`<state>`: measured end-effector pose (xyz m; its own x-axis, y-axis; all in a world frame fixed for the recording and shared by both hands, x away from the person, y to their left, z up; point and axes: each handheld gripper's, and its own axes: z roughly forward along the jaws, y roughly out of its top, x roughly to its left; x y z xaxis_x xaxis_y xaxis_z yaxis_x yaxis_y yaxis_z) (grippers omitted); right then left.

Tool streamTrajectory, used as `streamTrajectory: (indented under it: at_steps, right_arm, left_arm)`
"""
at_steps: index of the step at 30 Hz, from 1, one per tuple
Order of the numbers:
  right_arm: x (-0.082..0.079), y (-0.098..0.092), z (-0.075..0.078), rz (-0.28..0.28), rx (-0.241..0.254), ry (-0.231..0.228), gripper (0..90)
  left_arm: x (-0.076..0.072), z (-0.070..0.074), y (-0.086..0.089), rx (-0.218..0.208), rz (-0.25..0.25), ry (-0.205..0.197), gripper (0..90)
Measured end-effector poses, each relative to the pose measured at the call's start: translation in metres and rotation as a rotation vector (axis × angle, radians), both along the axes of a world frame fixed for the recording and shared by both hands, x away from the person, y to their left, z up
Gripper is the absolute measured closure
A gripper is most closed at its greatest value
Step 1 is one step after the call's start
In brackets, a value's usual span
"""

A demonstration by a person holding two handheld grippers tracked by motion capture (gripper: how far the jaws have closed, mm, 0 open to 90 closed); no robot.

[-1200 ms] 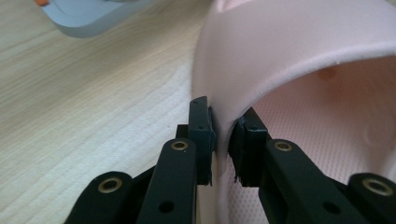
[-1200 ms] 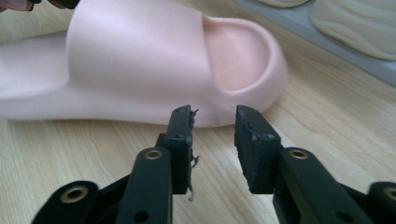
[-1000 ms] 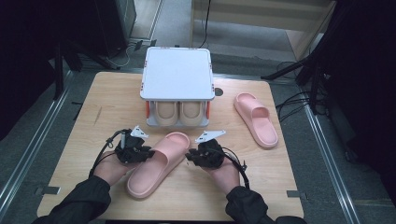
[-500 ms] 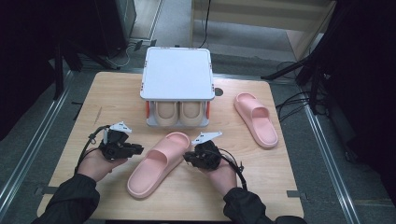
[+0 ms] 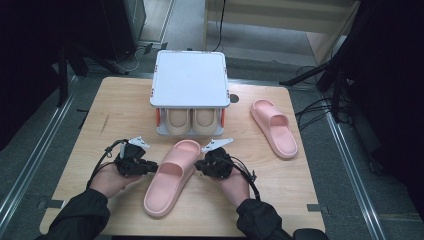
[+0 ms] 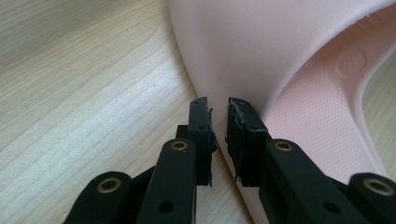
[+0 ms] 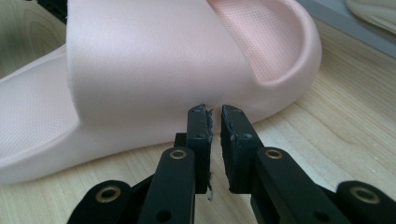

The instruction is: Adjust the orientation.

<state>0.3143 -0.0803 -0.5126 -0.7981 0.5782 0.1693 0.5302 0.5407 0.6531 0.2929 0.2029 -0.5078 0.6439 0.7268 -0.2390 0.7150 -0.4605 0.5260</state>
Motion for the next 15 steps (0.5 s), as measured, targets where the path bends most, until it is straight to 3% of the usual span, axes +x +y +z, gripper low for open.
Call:
streamTrajectory:
  at_steps: [6, 15]
  right_arm:
    - [0.007, 0.004, 0.001, -0.004, -0.016, -0.011, 83.0]
    - [0.016, 0.008, 0.001, -0.004, -0.014, -0.01, 82.7]
  left_arm:
    - [-0.006, -0.001, -0.001, -0.021, -0.002, 0.02, 77.7]
    - [-0.011, -0.002, -0.001, -0.028, -0.002, 0.019, 74.4]
